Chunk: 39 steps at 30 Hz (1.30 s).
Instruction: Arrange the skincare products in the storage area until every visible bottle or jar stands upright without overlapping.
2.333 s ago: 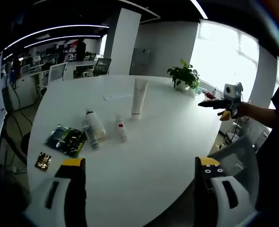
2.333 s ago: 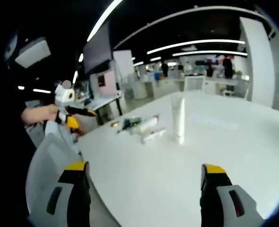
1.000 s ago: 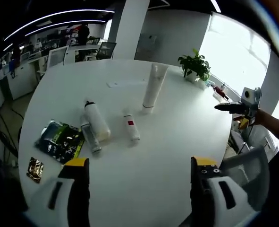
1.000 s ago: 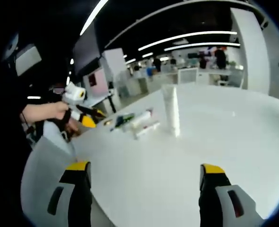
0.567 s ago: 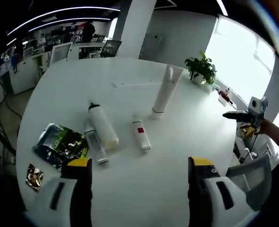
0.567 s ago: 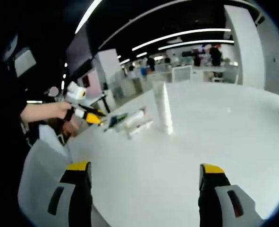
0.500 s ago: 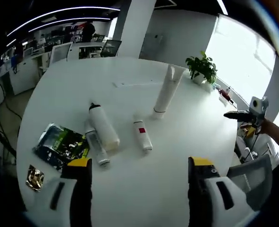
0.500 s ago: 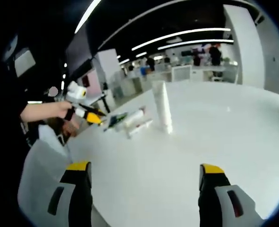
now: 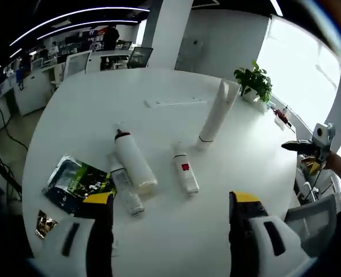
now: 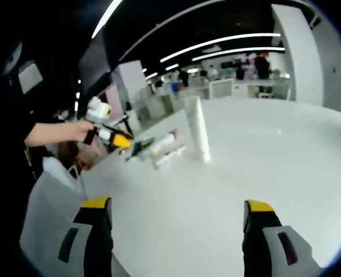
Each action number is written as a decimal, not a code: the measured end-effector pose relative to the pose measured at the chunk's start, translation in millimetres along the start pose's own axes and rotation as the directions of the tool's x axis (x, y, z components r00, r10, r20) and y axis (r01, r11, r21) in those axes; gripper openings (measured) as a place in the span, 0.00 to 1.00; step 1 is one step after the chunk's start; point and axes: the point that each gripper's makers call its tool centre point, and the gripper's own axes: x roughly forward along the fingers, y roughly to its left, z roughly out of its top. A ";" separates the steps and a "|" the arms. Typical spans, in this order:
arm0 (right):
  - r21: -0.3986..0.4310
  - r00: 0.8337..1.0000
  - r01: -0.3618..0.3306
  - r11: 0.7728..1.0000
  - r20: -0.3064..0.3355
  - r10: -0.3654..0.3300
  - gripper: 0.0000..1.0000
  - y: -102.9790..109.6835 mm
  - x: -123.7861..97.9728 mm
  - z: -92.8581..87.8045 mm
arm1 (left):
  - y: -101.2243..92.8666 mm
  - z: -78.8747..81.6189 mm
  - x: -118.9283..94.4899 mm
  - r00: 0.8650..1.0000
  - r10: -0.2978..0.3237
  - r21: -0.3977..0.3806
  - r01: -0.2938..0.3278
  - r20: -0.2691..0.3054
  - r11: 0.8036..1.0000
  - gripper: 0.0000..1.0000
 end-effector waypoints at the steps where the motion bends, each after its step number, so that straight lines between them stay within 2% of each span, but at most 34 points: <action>1: 0.002 1.000 0.001 1.000 -0.002 -0.001 0.93 -0.5 0.0 -1.2 | 0.6 0.7 1.2 1.000 0.002 0.002 -0.002 0.000 1.000 0.78; 20: 0.029 1.000 0.024 0.999 -0.005 -0.024 0.93 -10.7 -2.9 -8.4 | 22.6 18.5 33.0 0.999 0.042 0.007 -0.042 -0.015 0.999 0.77; 30: 0.036 1.000 0.025 0.999 -0.007 -0.025 0.92 -10.7 -0.4 -8.1 | 30.9 20.8 48.1 0.997 0.058 0.006 -0.058 -0.046 0.998 0.77; 39: 0.037 0.999 0.035 0.999 -0.013 -0.035 0.92 -13.2 -1.9 -9.9 | 44.6 27.9 66.9 0.996 0.076 0.001 -0.076 -0.049 0.997 0.72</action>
